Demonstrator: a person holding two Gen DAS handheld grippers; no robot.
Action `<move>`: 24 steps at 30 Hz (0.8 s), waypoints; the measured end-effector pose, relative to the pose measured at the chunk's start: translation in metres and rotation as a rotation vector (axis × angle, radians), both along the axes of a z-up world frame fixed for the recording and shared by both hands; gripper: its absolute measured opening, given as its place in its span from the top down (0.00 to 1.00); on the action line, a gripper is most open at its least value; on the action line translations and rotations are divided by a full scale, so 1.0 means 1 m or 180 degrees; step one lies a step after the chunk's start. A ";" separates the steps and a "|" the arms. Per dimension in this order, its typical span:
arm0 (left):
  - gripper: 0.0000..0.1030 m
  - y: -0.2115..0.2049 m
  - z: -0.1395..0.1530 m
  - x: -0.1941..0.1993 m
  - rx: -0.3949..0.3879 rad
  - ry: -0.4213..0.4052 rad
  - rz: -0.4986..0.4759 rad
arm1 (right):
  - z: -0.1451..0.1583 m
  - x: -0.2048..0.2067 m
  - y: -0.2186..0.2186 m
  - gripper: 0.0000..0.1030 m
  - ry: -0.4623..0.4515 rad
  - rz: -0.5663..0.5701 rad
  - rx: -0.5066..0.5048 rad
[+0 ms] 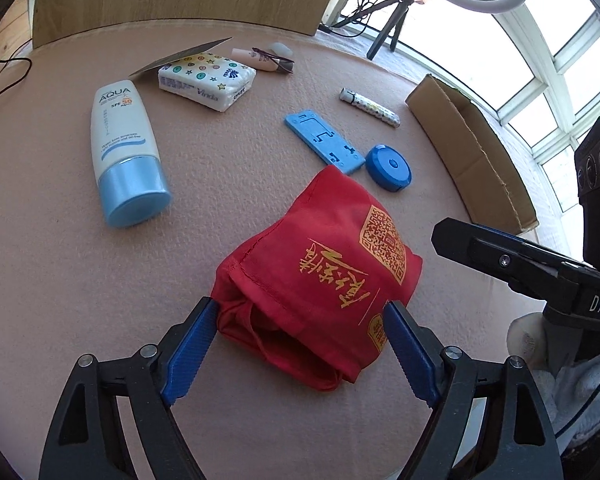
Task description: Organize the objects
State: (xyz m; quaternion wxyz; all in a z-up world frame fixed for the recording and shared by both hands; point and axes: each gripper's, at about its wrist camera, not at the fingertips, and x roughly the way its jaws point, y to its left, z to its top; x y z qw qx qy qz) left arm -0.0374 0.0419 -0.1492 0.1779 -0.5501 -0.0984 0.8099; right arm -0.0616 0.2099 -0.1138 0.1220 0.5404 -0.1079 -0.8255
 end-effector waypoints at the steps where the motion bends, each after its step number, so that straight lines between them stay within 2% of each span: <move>1: 0.20 0.000 0.000 0.000 0.0011 -0.0002 0.0003 | -0.001 -0.002 -0.003 0.01 -0.0009 0.0031 0.0010; 6: 0.30 0.000 0.002 0.001 0.0051 0.0007 0.0014 | -0.010 -0.011 -0.018 0.01 -0.0078 0.0242 0.0018; 8: 0.33 0.001 0.001 0.002 0.0069 0.0005 0.0006 | -0.015 -0.014 -0.022 0.04 -0.0144 0.0313 -0.0023; 10: 0.38 0.003 0.000 0.002 0.0071 -0.0001 -0.0006 | -0.021 -0.017 -0.025 0.14 -0.0248 0.0370 -0.0074; 18: 0.40 0.010 0.003 -0.001 0.0060 0.0023 0.0002 | -0.022 -0.019 -0.026 0.24 -0.0248 0.0419 -0.0091; 24: 0.40 0.027 0.013 -0.002 0.0078 0.0092 -0.0052 | -0.012 -0.016 -0.018 0.26 -0.0178 0.0415 -0.0094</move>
